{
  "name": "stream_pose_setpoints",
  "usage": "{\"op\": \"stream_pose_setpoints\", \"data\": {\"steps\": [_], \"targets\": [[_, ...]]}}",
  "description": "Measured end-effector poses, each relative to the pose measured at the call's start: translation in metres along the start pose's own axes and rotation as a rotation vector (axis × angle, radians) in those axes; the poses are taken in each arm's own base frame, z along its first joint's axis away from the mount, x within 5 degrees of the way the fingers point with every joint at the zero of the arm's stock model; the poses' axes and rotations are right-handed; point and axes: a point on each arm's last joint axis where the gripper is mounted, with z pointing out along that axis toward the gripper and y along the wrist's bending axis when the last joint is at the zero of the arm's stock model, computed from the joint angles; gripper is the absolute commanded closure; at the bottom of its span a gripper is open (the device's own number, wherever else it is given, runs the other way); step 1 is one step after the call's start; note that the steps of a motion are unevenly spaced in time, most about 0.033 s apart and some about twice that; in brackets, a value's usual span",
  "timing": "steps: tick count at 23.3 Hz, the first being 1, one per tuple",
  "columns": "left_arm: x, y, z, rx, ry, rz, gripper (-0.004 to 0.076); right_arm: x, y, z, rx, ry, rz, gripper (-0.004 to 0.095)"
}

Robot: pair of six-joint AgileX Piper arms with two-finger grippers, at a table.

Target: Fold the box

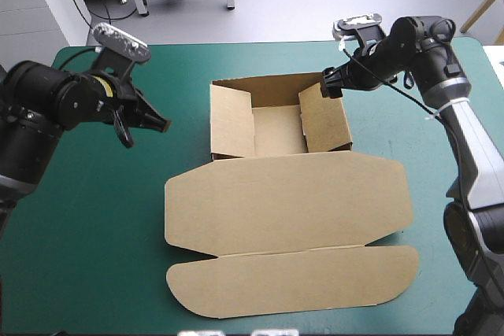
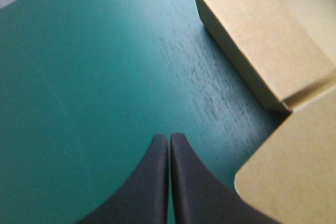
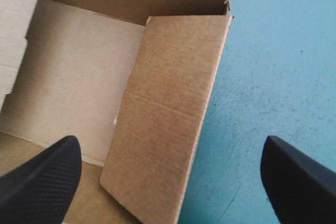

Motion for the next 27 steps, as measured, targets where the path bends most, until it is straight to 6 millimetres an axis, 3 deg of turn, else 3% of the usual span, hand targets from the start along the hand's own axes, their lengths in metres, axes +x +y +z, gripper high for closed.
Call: {"op": "stream_pose_setpoints", "data": {"steps": [4, 7, 11, 13, 17, 18, 27], "targets": [[0.036, -0.007, 0.016, 0.015, 0.115, 0.018, 0.0734, 0.002, -0.006, 0.034, 0.000, 0.072, 0.018, 0.0057], [0.080, -0.016, 0.036, 0.028, 0.216, 0.014, 0.0734, 0.007, -0.014, 0.077, -0.007, 0.159, 0.041, 0.0058], [0.111, -0.024, 0.055, 0.036, 0.257, 0.003, 0.0734, 0.012, -0.018, 0.105, -0.013, 0.212, 0.054, 0.0105], [0.122, -0.027, 0.063, 0.039, 0.278, -0.007, 0.0734, 0.015, -0.019, 0.113, -0.015, 0.230, 0.058, 0.0269], [0.131, -0.031, 0.070, 0.056, 0.284, -0.019, 0.0734, 0.015, -0.018, 0.114, -0.024, 0.231, 0.065, 0.0851], [0.130, -0.031, 0.071, 0.059, 0.272, -0.022, 0.0734, 0.015, -0.018, 0.114, -0.025, 0.231, 0.066, 0.0922], [0.128, -0.032, 0.071, 0.063, 0.249, -0.025, 0.0734, 0.011, -0.023, 0.112, -0.012, 0.187, 0.054, 0.0927]]}}
